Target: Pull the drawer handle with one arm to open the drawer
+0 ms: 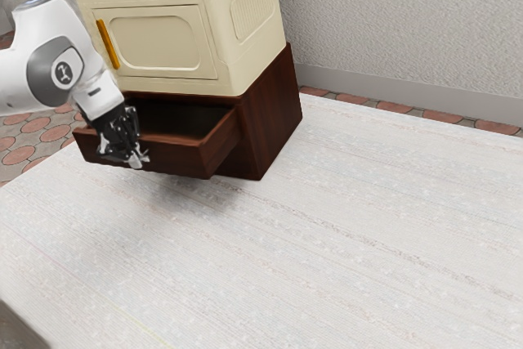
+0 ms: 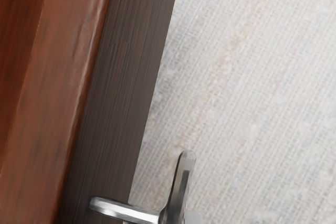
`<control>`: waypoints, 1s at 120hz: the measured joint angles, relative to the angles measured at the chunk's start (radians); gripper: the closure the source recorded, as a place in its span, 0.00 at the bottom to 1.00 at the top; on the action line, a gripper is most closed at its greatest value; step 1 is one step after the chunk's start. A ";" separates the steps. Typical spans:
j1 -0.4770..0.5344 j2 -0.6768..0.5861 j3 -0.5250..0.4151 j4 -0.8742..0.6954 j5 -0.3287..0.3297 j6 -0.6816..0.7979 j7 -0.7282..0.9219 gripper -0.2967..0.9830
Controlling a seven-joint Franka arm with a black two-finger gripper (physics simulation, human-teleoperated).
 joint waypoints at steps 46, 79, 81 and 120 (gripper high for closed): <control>0.003 -0.107 0.014 -0.117 -0.001 -0.036 -0.018 0.83; 0.024 -0.159 -0.008 -0.162 0.004 -0.043 -0.025 0.75; 0.024 -0.161 -0.009 -0.161 0.005 -0.044 -0.025 0.74; -0.054 -0.238 -0.015 -0.079 0.021 -0.058 -0.033 0.37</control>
